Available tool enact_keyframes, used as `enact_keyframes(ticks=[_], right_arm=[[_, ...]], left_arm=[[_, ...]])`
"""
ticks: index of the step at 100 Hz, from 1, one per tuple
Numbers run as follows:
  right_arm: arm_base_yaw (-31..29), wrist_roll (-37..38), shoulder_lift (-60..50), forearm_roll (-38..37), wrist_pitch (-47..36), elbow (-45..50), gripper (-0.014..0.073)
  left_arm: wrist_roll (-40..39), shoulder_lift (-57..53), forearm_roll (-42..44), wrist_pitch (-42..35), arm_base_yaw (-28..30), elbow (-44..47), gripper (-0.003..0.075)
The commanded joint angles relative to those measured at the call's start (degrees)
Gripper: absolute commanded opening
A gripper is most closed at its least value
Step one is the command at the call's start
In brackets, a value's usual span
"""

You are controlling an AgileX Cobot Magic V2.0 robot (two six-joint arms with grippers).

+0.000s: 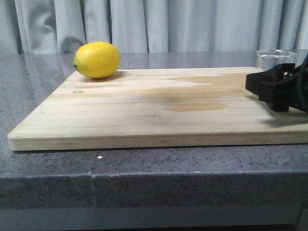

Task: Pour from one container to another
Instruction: 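Reach the right gripper to the glass beaker and grasp it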

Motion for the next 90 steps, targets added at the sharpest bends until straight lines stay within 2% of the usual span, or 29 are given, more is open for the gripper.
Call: enact_keyframes(ticks=[1, 27, 46, 58, 90], right_arm=[[0.1, -1.5, 0.7, 0.5, -9.2, -1.0, 0.0447], [0.1, -1.7, 1.6, 1.2, -9.6, -1.0, 0.0429], [0.1, -1.7, 1.6, 1.2, -9.6, -1.0, 0.0279], [0.1, -1.7, 1.6, 1.2, -9.6, -1.0, 0.0221], [0.1, -1.7, -3.9, 1.2, -9.6, -1.0, 0.0220]], left_arm=[[0.1, -2.2, -0.3, -4.3, -0.1, -1.8, -0.0019], [0.1, -2.2, -0.3, -4.1, -0.1, -1.8, -0.0019], [0.1, -2.2, -0.3, -4.1, -0.1, -1.8, -0.0019], [0.1, -2.2, -0.3, -4.0, -0.1, -1.8, -0.0019], [0.1, -2.2, -0.3, -4.0, -0.1, -1.8, -0.0019]])
